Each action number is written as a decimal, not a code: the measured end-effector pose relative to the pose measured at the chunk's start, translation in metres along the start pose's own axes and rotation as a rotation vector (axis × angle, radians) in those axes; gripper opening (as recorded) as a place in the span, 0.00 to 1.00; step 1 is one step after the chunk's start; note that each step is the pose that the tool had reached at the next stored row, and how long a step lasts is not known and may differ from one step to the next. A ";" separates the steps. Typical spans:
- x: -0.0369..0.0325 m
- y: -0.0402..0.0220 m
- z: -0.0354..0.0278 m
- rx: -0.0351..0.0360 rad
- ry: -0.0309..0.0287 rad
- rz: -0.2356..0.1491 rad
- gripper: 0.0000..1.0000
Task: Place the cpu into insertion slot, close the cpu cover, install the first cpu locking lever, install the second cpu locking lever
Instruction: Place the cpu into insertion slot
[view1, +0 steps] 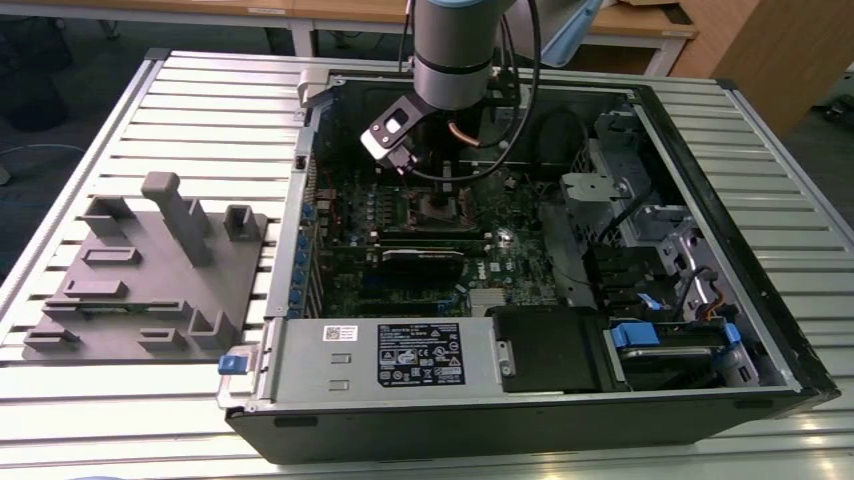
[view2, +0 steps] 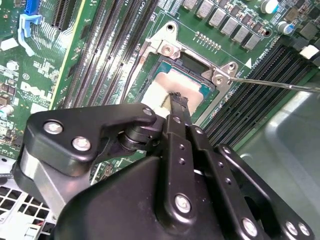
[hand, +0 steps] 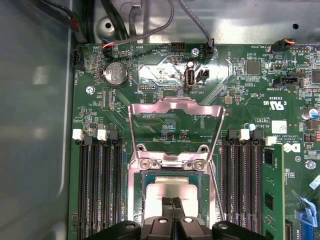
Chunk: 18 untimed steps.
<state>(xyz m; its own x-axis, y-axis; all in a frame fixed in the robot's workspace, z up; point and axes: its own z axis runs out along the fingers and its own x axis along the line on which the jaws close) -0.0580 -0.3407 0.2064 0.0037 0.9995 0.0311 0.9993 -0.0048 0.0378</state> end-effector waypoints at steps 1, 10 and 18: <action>0.0000 0.0000 -0.0001 0.0000 0.0000 0.000 0.11; -0.0001 -0.0001 0.0021 0.0000 0.0000 0.000 0.11; 0.0001 -0.0011 0.0039 0.0000 0.0000 0.000 0.11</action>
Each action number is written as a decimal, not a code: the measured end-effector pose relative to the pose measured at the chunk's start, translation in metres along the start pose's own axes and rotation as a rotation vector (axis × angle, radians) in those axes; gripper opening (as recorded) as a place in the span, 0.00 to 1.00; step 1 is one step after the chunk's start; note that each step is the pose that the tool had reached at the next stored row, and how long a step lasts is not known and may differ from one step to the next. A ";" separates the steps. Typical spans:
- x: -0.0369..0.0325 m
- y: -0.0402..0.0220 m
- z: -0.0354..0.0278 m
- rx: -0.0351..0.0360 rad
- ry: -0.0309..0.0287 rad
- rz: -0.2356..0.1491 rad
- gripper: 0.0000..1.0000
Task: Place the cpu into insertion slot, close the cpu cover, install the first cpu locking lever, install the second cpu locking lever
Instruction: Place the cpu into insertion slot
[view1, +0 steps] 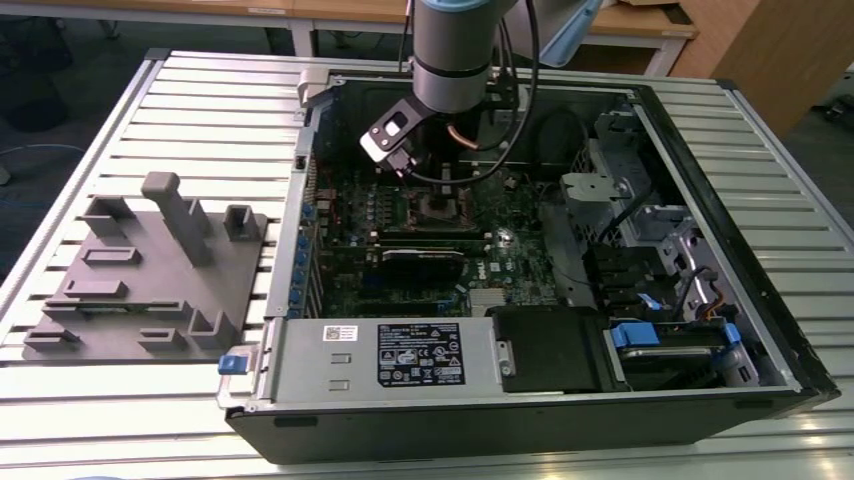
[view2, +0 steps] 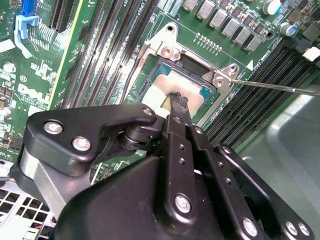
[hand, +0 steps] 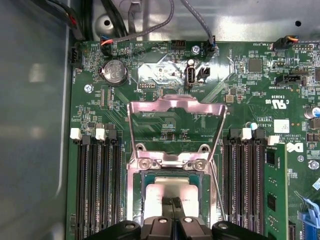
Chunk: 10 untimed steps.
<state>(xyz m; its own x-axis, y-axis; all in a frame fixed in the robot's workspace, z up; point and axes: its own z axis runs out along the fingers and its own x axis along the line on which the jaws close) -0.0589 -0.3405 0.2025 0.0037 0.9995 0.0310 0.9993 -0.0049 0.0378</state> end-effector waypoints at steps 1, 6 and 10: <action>0.0001 -0.0004 0.0002 -0.0001 0.0002 0.000 0.11; -0.0001 -0.0008 0.0035 0.0005 -0.0008 0.000 0.11; 0.0000 -0.0007 0.0038 0.0001 -0.0001 0.000 0.11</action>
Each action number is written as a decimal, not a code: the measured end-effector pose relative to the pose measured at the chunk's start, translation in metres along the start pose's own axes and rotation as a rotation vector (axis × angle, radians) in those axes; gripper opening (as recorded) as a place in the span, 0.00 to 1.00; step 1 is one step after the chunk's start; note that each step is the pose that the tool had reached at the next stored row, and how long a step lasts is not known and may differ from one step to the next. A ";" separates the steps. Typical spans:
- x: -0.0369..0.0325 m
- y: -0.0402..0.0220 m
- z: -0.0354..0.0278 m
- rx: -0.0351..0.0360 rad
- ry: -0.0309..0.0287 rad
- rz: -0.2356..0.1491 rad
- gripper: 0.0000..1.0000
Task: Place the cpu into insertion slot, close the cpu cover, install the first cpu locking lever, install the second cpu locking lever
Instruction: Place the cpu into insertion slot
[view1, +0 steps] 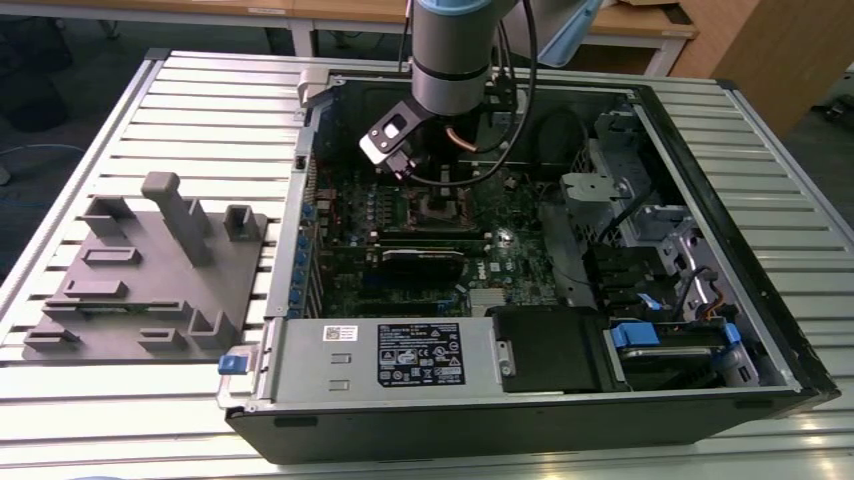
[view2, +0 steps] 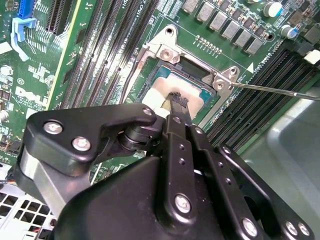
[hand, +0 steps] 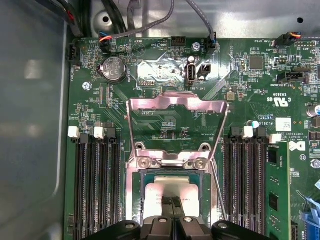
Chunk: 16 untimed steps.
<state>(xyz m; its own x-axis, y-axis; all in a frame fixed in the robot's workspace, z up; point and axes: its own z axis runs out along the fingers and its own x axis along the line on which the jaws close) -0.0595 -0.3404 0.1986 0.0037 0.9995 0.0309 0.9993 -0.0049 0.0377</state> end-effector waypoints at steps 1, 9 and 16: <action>0.0000 0.0000 0.0000 0.0000 0.0000 0.000 0.11; -0.0001 -0.0001 0.0015 0.0000 -0.0001 0.000 0.11; 0.0002 0.0002 -0.0057 -0.0002 0.0002 0.000 0.11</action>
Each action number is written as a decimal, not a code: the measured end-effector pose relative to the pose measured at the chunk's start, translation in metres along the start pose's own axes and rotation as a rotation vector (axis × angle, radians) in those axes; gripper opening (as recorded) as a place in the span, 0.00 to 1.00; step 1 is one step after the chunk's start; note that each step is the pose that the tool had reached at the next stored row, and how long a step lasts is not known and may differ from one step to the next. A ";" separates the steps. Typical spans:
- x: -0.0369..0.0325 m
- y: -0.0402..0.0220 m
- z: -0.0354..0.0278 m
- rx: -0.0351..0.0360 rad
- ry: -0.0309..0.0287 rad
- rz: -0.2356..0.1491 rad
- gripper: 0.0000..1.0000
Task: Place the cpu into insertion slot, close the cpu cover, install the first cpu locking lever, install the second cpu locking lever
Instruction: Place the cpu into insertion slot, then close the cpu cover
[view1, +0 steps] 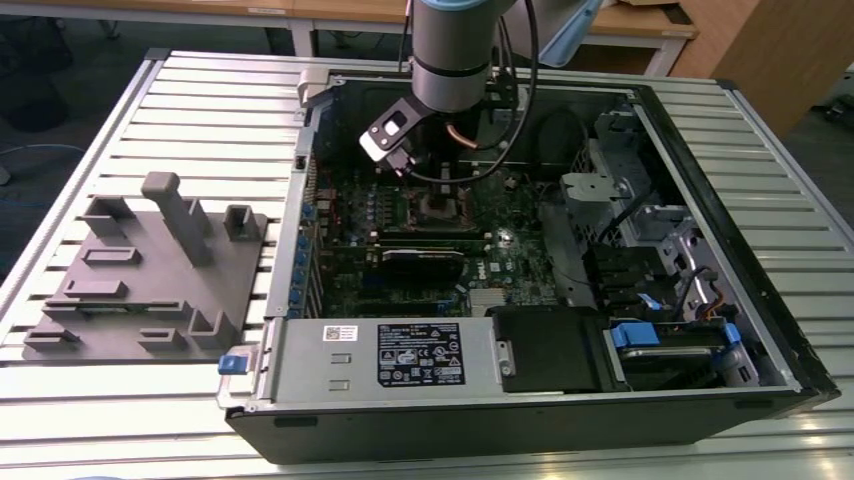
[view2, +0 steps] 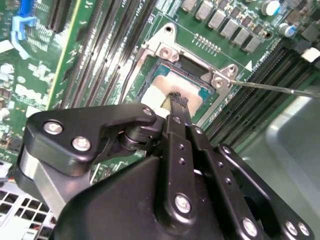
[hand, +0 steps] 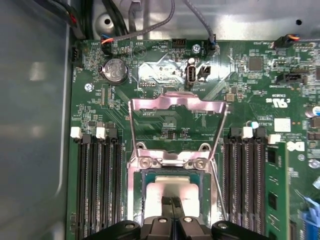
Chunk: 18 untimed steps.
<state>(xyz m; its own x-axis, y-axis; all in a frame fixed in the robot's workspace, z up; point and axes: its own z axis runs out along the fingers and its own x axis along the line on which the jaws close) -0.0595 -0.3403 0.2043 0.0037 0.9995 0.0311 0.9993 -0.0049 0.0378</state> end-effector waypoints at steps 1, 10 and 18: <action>0.0001 0.0001 -0.0021 -0.0002 0.0003 0.000 0.11; 0.0006 0.0008 -0.0194 0.0000 0.0002 0.000 0.11; 0.0007 0.0009 -0.0249 0.0002 -0.0002 0.000 0.11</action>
<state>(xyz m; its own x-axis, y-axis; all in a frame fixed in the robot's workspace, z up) -0.0596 -0.3404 0.2292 0.0038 0.9995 0.0309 0.9993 -0.0049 0.0376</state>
